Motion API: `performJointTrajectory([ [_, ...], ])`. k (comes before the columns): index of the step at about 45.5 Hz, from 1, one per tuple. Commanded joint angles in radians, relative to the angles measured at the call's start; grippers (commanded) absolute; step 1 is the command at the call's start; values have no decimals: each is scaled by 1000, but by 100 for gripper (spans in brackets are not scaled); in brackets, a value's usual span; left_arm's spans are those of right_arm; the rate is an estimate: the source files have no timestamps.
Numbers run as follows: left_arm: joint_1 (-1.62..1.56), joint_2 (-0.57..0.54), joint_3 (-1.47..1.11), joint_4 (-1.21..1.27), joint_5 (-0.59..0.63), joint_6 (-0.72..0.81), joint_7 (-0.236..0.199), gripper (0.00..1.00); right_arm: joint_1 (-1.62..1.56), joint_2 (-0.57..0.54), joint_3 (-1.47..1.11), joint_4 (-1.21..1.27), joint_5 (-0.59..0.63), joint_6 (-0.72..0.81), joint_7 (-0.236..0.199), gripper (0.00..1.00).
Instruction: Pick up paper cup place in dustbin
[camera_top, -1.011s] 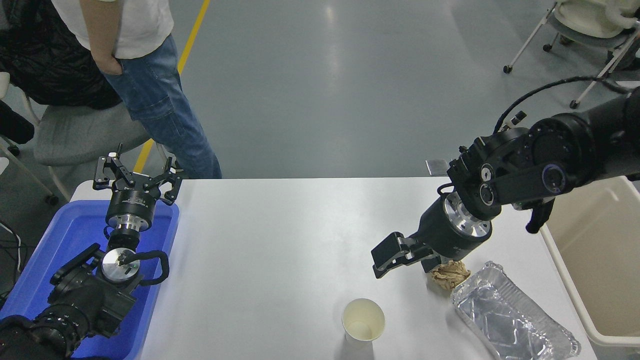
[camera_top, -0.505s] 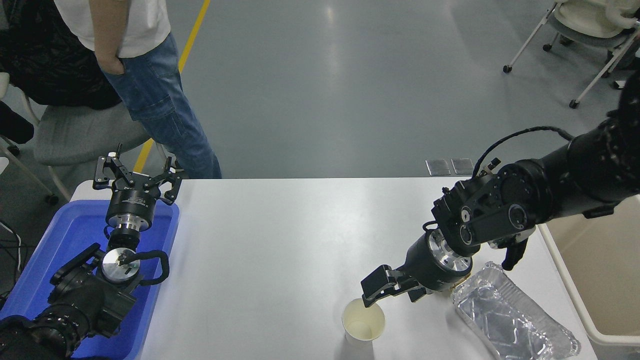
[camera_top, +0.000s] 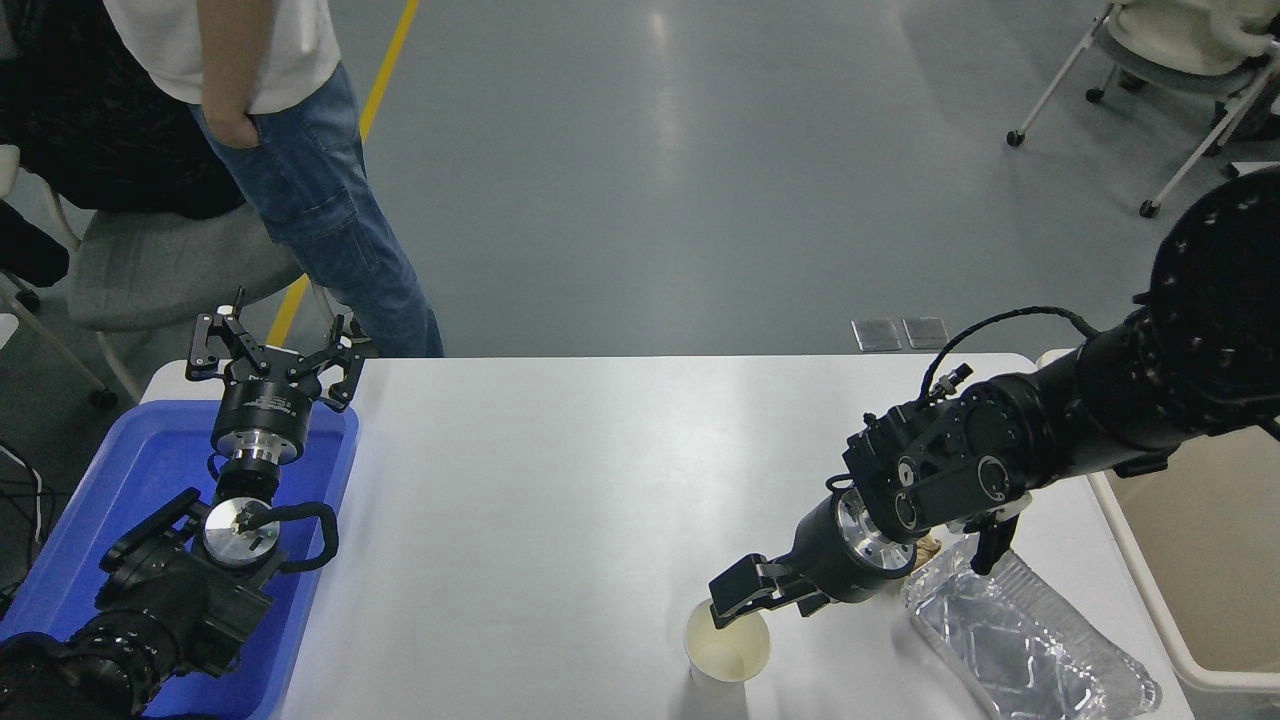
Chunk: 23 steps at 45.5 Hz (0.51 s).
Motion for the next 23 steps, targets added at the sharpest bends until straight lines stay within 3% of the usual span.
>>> performJointTrajectory([
  [1,2,0,0,0,1,0,0,99,-76,2,2,-59,-55,-31,2,100],
  [15,0,0,0,0,0,0,0,99,-115,2,-3,-85,-60,-43,5,98],
  [23,2,0,0,0,0,0,0,99,-119,2,-7,-88,-73,-45,6,85],
])
